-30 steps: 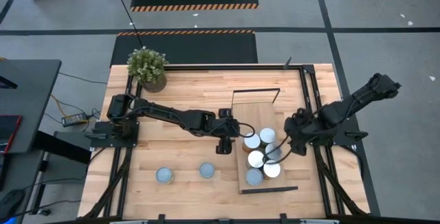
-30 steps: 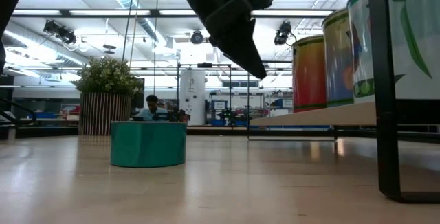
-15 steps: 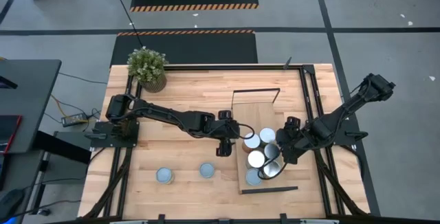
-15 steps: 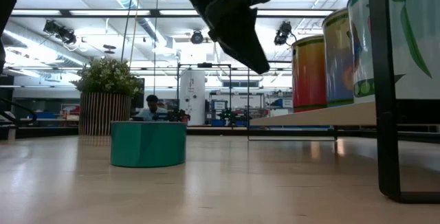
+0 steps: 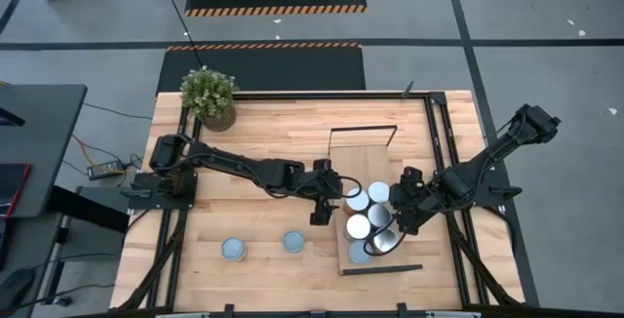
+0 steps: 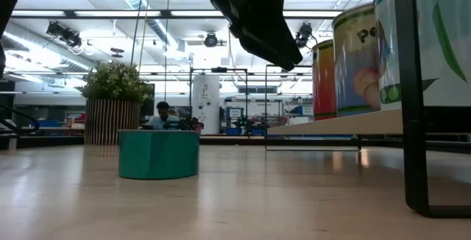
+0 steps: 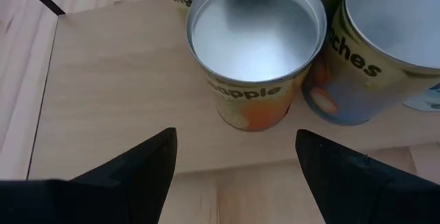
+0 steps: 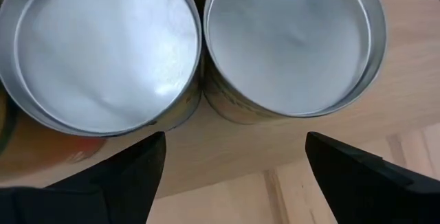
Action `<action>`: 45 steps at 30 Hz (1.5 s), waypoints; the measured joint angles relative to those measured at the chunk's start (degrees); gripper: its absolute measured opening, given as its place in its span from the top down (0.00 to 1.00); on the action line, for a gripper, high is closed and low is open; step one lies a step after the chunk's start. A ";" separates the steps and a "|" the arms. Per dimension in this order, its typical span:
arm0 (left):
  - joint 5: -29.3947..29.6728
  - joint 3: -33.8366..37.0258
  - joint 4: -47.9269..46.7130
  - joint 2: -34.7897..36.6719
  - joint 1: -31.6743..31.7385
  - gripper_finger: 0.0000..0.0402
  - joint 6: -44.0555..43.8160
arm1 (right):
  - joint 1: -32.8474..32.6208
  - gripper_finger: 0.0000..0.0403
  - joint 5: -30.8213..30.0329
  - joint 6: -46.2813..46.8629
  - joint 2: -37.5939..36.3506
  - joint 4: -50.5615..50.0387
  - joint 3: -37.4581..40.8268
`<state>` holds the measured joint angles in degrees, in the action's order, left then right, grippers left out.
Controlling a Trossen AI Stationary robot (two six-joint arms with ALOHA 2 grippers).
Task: Pick and place cans onto a shelf
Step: Adjust the cans on the shelf
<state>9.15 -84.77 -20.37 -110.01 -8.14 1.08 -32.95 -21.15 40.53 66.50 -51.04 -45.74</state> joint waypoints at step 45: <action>5.09 -0.02 -7.32 4.56 -2.76 0.25 -0.34 | 38.06 0.17 13.51 4.56 -4.34 -7.30 -5.87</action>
<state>14.24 -84.79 -27.69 -105.44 -10.90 0.74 5.11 -7.64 45.09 62.16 -58.34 -51.61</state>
